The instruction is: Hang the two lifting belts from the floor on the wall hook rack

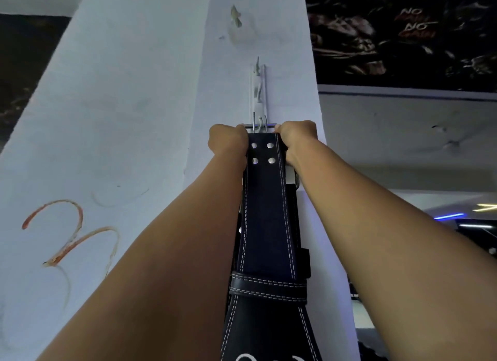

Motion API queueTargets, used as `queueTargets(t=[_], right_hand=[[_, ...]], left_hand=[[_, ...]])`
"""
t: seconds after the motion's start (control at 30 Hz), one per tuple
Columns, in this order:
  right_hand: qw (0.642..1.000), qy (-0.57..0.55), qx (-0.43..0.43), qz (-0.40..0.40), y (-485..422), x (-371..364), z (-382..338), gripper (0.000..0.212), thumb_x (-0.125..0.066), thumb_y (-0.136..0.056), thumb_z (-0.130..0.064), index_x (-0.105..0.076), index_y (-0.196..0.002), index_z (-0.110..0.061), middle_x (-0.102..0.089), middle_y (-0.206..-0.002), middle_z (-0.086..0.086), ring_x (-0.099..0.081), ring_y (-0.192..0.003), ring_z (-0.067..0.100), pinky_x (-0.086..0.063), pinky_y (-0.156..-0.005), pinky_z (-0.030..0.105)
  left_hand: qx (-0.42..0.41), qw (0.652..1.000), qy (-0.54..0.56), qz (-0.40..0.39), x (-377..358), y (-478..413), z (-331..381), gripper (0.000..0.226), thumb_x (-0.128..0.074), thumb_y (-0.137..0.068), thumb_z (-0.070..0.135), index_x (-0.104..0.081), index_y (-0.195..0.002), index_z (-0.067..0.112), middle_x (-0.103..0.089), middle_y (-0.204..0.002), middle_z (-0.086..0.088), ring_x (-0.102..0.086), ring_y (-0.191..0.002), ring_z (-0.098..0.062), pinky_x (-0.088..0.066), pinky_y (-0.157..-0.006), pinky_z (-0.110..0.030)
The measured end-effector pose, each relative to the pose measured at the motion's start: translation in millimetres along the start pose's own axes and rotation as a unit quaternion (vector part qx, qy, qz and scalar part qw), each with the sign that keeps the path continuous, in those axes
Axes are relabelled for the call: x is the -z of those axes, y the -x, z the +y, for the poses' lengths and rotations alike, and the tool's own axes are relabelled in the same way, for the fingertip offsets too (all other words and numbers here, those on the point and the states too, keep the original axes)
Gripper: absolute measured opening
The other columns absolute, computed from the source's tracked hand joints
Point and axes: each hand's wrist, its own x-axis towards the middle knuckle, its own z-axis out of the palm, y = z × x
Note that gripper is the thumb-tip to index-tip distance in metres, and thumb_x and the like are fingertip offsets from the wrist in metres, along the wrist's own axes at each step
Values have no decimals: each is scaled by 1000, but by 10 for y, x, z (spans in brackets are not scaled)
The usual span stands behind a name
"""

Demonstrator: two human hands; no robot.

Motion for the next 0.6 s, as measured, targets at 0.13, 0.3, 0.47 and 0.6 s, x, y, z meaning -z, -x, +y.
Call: queueTargets(t=[0.13, 0.3, 0.47, 0.6], right_hand=[[1000, 11, -6, 7, 146, 47, -45, 23, -50, -78, 9, -57, -97, -2, -54, -92, 11, -44, -70, 18, -37, -57, 24], [999, 15, -5, 51, 395, 127, -62, 26, -54, -83, 5, -56, -109, 3, -63, -110, 16, -52, -80, 24, -47, -68, 26], [998, -5, -18, 60, 780, 227, -22, 11, -63, -74, 0, -61, -84, -4, -66, -89, 16, -62, -76, 28, -53, -65, 32], [998, 1, -57, 32, 1214, 460, 3, 17, -68, -73, -7, -54, -64, -10, -63, -82, 12, -58, -71, 28, -50, -66, 35]], left_hand=[[-2, 1000, -24, 16, 50, 166, 47, 39, -58, -88, 14, -38, -54, 12, -42, -56, -4, -65, -90, -39, -54, -87, -45], [14, 1000, 18, -5, 152, 442, 44, 18, -63, -86, 15, -63, -70, 6, -55, -64, -5, -58, -76, -28, -57, -82, -45], [23, 997, 25, -66, 460, 863, 69, 28, -69, -81, 12, -65, -109, 8, -63, -91, -4, -54, -80, -19, -47, -73, -29], [38, 991, -10, -128, 776, 1240, 80, 40, -63, -84, 11, -58, -124, 9, -63, -110, -6, -53, -78, -13, -43, -69, -22]])
